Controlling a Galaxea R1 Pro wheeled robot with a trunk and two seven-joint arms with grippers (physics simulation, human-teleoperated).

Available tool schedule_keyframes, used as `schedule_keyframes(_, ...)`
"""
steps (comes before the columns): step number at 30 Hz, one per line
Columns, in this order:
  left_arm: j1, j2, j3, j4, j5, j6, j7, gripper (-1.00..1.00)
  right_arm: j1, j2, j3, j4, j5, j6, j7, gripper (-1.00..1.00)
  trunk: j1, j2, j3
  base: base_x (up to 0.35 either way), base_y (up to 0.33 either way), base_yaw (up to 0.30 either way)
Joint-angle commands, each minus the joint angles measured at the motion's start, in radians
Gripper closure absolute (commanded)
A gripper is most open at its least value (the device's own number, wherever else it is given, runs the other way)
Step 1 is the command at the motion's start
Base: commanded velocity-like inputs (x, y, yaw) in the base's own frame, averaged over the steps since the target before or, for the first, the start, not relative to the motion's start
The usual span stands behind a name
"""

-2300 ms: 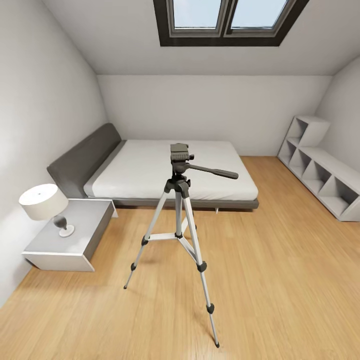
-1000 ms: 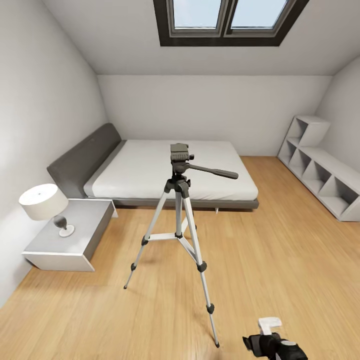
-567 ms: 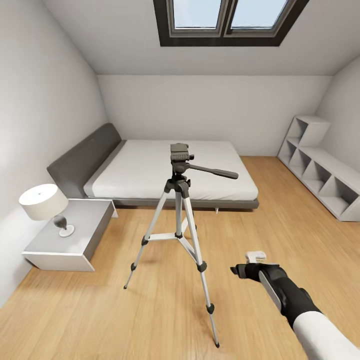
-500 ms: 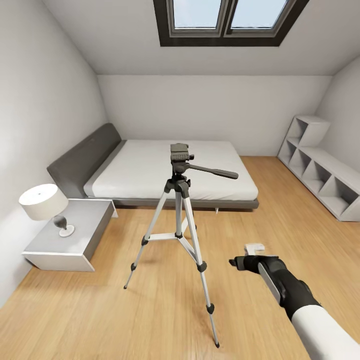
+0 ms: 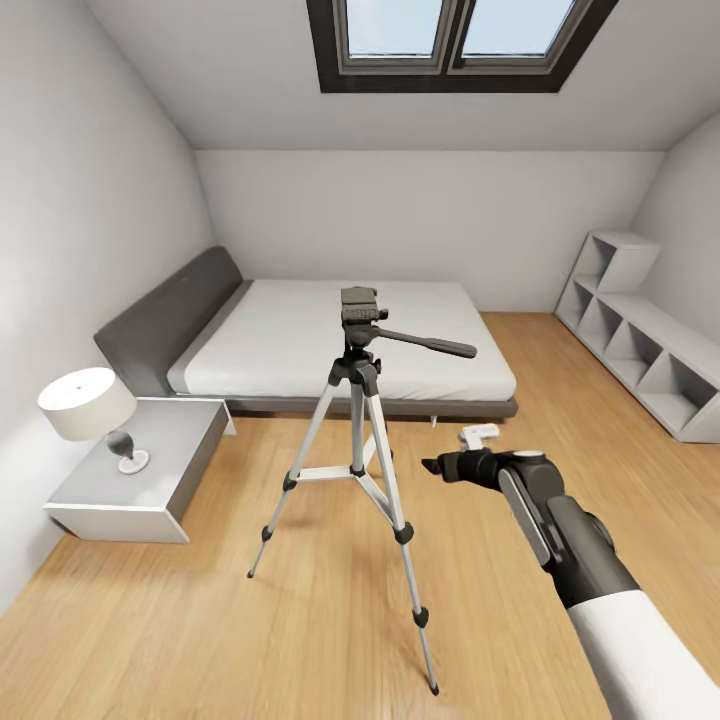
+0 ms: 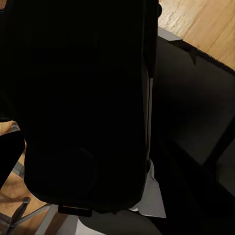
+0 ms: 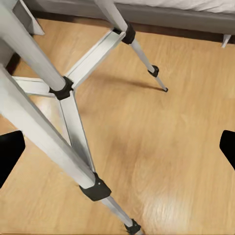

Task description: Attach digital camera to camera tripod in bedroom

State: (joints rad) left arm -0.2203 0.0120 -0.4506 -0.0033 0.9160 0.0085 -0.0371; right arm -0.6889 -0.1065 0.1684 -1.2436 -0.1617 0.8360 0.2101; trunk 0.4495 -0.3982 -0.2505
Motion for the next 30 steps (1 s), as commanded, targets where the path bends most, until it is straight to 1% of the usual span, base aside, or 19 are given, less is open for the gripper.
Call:
schedule_keyframes(1,-0.001,0.0,-0.008,0.0,0.009,0.001,-0.004,1.0,-0.001,0.001,0.005,0.0,-0.005,0.006,0.001,-1.0,0.001,-0.002,-0.002,0.0,0.0,0.0)
schedule_keyframes(5,-0.001,0.001,-0.008,0.0,0.011,0.001,-0.004,1.0,-0.002,0.005,0.016,0.02,-0.006,0.005,0.037,-1.0,0.001,-0.002,-0.002,0.0,0.0,0.0)
schedule_keyframes(9,-0.001,0.001,-0.008,0.0,0.009,0.001,-0.004,1.0,-0.003,0.006,0.02,0.034,0.0,0.002,0.102,-1.0,0.001,-0.002,-0.002,0.0,0.0,0.0)
schedule_keyframes(11,-0.001,0.0,-0.009,0.0,0.009,0.001,-0.004,1.0,-0.003,0.007,0.021,0.037,0.001,0.001,0.115,-1.0,0.001,-0.002,-0.002,0.0,0.0,0.0)
schedule_keyframes(14,-0.001,0.0,-0.009,-0.001,0.008,0.001,-0.004,1.0,-0.003,0.007,0.021,0.044,0.003,-0.001,0.126,-1.0,0.001,-0.002,-0.002,0.0,0.0,0.0)
schedule_keyframes(23,-0.001,0.0,-0.01,-0.001,0.007,0.0,-0.004,1.0,-0.003,0.01,0.022,0.11,0.007,-0.009,0.132,-1.0,0.001,-0.002,-0.002,0.0,0.0,0.0)
schedule_keyframes(27,-0.001,0.001,-0.01,-0.001,0.008,0.0,-0.004,1.0,-0.003,0.013,0.023,0.149,0.006,-0.047,0.134,-1.0,0.001,-0.002,-0.002,0.051,0.007,0.0)
schedule_keyframes(30,-0.001,0.001,-0.011,-0.001,0.009,0.001,-0.004,1.0,-0.003,0.014,0.024,0.18,0.006,-0.08,0.133,-1.0,0.001,-0.002,-0.002,0.177,0.077,0.0)
